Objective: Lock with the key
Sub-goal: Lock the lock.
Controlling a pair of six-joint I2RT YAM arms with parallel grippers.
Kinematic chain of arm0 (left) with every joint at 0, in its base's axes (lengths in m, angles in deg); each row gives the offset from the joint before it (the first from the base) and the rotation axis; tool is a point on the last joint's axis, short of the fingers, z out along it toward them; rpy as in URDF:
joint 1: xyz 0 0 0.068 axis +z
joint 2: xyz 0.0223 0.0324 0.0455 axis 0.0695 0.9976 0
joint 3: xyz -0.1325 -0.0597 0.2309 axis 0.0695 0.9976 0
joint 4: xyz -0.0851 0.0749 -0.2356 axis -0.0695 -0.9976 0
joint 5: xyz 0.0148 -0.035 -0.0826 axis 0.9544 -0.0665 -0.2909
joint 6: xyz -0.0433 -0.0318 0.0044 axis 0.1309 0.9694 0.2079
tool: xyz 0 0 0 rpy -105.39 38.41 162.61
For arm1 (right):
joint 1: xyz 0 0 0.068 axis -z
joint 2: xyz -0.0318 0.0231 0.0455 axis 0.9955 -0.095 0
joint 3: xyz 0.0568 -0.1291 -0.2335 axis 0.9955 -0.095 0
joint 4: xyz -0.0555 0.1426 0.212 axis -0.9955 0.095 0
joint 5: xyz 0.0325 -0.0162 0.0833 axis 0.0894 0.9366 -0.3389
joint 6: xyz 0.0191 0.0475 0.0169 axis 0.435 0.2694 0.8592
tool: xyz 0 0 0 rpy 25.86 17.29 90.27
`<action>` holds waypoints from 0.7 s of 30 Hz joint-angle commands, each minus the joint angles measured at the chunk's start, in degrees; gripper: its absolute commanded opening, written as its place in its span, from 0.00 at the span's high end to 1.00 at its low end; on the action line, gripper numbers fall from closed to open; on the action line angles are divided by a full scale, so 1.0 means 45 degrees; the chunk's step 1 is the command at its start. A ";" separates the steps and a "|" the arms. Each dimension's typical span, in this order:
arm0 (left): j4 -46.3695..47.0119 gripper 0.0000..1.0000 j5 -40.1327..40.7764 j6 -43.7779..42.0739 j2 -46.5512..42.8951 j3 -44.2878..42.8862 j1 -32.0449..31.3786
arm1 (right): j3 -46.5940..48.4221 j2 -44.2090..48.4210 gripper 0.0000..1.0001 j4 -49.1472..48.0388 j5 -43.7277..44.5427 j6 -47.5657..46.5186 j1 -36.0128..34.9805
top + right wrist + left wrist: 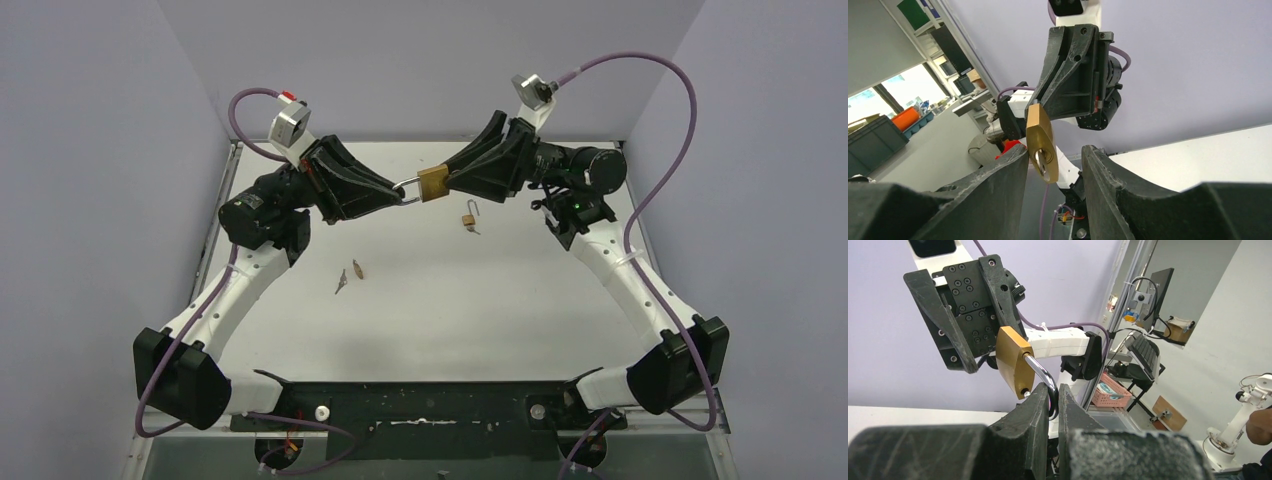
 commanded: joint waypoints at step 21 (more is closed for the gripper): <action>0.0786 1.00 0.0925 0.0037 -0.0108 -0.0154 0.0199 | 0.0542 0.0463 0.83 -0.0905 -0.0357 0.0532 0.0488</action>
